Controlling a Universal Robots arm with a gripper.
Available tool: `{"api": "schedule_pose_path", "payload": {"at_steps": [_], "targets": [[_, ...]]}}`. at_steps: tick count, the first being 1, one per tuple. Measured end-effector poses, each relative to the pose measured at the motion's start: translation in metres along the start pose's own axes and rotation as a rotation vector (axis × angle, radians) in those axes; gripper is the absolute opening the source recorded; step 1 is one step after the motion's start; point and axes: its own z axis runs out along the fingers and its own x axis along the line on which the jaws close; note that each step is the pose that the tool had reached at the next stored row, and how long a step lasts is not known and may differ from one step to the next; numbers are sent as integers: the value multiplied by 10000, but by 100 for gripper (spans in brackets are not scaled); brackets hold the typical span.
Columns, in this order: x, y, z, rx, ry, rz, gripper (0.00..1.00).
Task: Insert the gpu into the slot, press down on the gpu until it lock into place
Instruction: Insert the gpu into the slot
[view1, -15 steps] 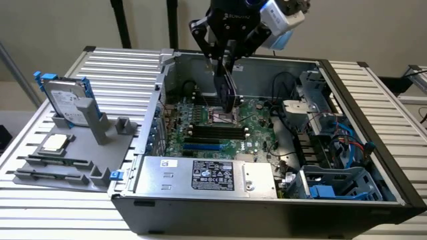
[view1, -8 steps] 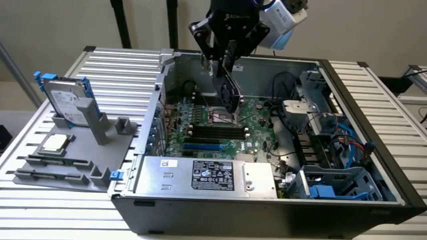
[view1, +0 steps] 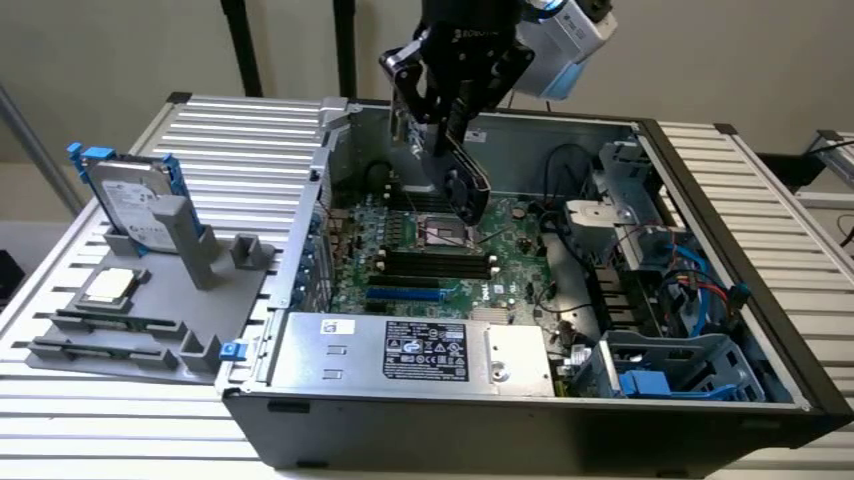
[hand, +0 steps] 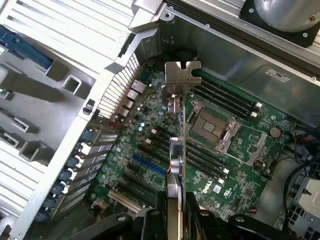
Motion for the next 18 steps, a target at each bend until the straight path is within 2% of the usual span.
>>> {"api": "schedule_pose_path", "payload": {"at_steps": [15,18], "targets": [[0,0,0,114,161,-2729,26],[0,0,1,147,179,-3262,26]]}}
